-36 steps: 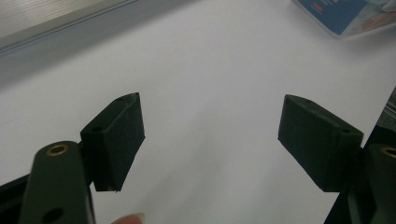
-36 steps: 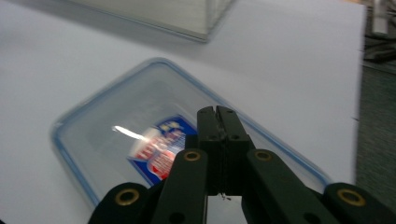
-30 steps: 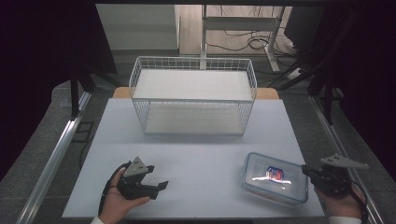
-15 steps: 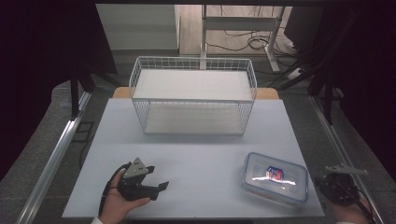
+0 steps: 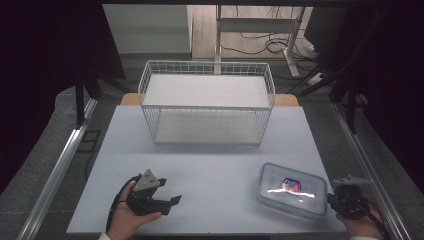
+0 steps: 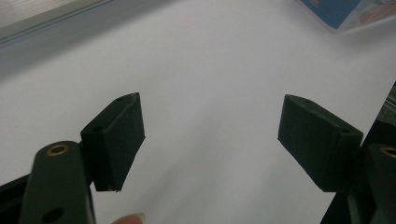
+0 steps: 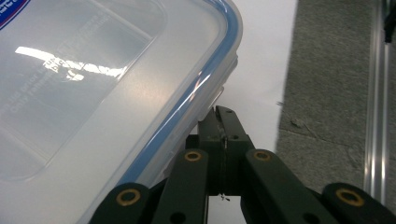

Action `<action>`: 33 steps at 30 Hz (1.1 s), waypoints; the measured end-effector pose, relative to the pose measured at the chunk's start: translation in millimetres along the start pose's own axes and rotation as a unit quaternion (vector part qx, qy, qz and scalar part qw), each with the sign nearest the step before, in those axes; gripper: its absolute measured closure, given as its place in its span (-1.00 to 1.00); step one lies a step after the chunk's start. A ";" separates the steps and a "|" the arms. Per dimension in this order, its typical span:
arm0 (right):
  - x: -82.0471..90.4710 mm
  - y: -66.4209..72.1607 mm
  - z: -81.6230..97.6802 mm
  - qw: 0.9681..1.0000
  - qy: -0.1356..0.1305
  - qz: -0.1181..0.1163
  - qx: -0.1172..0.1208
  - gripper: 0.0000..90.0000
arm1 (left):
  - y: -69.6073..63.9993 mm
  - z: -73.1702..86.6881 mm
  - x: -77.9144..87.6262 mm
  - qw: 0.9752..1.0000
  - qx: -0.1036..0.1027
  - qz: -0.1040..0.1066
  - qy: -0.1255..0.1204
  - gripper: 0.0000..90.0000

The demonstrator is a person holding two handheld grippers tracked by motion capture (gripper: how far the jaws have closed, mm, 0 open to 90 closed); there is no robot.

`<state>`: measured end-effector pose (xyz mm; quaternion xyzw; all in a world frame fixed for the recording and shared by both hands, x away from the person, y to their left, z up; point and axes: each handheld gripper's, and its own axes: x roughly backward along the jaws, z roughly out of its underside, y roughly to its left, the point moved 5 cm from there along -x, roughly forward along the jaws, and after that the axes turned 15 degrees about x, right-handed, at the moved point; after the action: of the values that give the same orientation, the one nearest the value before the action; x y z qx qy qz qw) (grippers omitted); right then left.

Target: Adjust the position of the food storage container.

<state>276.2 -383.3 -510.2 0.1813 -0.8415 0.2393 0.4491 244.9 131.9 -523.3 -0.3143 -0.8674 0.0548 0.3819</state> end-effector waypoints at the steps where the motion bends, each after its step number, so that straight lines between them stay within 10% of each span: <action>1: -0.9 2.3 -2.6 1.000 -0.002 -0.003 0.003 0.97 | 0.5 -0.2 0.2 1.000 0.000 -0.001 -0.001 -0.51; 19: -21.7 63.3 -70.6 0.994 -0.028 -0.066 0.086 0.97 | 15.8 -5.6 9.2 0.999 0.022 -0.020 -0.013 -0.50; 33: -45.4 127.8 -131.9 0.977 -0.058 -0.130 0.157 0.97 | 28.2 -6.3 12.5 0.999 0.027 -0.039 -0.022 -0.50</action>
<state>322.1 -199.8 -515.6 0.3711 -0.7873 0.2967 0.3929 257.1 160.8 -520.5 -0.2683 -0.8855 0.0700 0.3729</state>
